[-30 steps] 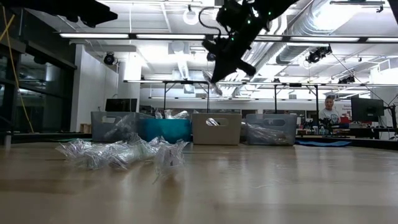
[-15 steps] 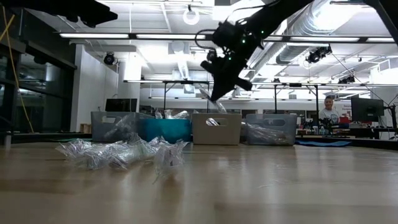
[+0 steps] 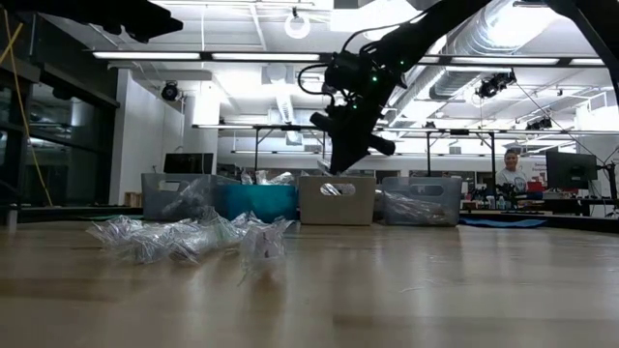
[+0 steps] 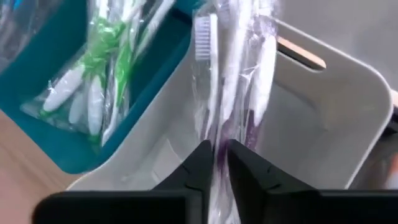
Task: Pick & Place Toothbrushes
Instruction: Put the purple toothbrush into the white bin
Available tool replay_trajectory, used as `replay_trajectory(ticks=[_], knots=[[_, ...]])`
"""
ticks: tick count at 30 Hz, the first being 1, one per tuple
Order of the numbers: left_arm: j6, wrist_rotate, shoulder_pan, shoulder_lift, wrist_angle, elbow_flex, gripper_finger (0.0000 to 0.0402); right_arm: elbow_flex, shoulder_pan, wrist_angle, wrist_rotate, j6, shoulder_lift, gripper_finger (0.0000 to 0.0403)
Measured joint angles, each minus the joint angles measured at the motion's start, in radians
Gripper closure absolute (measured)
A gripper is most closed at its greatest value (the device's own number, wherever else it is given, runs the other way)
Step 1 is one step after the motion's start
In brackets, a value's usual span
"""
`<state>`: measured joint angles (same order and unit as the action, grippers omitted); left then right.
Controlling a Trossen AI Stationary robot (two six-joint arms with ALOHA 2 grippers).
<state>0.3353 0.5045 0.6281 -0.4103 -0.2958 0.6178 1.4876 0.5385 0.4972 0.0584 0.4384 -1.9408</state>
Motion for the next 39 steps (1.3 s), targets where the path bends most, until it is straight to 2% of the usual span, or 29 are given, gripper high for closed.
replay_trajectory(ticks=[9, 13, 20, 24, 27, 30, 35, 39], knots=[[0.0, 0.001, 0.0, 0.0, -0.001, 0.0, 0.0174, 0.0, -0.001, 0.048, -0.016, 0.069, 0.0, 0.0259], [0.0, 0.001, 0.0, 0.0, -0.01, 0.0, 0.0174, 0.0, -0.002, 0.076, -0.068, 0.104, 0.0, 0.0231], [0.0, 0.0, 0.0, 0.0, -0.068, 0.0, 0.0174, 0.0, -0.006, 0.089, -0.198, 0.208, 0.03, 0.0225], [0.0, -0.001, 0.0, 0.0, -0.079, 0.0, 0.0174, 0.0, -0.036, 0.089, -0.208, 0.221, 0.086, 0.0228], [0.0, 0.0, 0.0, 0.0, -0.08, 0.0, 0.0174, 0.0, -0.082, 0.113, -0.216, 0.166, 0.148, 0.0229], [0.0, -0.001, 0.0, 0.0, -0.082, 0.0, 0.0174, 0.0, -0.154, 0.192, -0.118, 0.114, 0.232, 0.0229], [0.0, -0.001, 0.0, 0.0, -0.117, 0.0, 0.0174, 0.0, -0.309, 0.269, 0.167, 0.088, 0.341, 0.0229], [0.001, -0.001, 0.0, 0.0, -0.137, 0.0, 0.0174, 0.001, -0.415, 0.323, 0.291, 0.181, 0.364, 0.0229]])
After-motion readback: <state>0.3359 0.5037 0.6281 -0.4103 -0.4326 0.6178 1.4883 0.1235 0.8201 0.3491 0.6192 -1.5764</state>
